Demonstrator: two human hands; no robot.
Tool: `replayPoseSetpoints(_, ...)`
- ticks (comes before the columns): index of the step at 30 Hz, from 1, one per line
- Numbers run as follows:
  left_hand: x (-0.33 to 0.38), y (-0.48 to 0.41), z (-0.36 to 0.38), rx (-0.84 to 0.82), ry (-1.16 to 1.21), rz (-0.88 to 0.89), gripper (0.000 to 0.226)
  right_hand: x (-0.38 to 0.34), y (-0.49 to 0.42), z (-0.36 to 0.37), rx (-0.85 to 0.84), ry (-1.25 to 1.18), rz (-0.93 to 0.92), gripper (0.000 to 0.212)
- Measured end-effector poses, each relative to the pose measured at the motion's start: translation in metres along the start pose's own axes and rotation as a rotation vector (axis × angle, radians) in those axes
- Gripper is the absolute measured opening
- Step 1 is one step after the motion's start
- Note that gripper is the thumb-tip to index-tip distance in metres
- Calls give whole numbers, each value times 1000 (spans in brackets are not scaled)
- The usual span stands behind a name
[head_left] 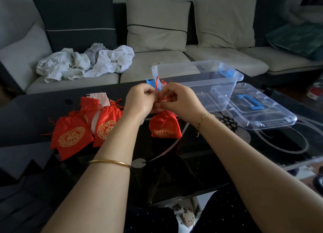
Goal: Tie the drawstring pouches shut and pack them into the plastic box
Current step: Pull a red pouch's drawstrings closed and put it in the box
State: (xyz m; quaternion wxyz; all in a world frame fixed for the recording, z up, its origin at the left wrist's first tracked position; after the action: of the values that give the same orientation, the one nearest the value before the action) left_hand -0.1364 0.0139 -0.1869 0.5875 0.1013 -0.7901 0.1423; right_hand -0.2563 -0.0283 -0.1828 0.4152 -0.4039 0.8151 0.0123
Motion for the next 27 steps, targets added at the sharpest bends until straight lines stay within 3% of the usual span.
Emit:
replayPoseSetpoints(9, 1, 0, -1, 27, 65, -51, 19, -11, 1, 0, 36, 254, -105, 14)
replayPoseSetpoints(14, 6, 1, -6, 79, -141, 25, 14, -9, -1, 2, 0, 272, -104, 13)
replayPoseSetpoints(19, 21, 6, -8, 183, -446, 170, 19, 5, -6, 4, -7, -78, 112, 12)
replayPoseSetpoints(23, 29, 8, -9, 141, -474, 244, 19, 21, -5, 6, -12, -423, 335, 19)
replayPoseSetpoints(27, 26, 12, -2, 20, -612, 294, 14, 23, -2, 6, -34, -598, 396, 17)
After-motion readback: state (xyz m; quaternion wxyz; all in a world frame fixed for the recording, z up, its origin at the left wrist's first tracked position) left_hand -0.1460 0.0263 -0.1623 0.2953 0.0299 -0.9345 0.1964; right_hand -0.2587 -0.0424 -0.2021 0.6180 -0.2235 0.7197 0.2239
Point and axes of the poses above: each hand's wrist, its own y-axis away from the middle knuckle, its own z-axis out of the palm, x = y × z, the point moved 3 cm from there along -y, towards the middle knuckle, and after that the axes turned 11 degrees about -x, right-handed, at the moved point
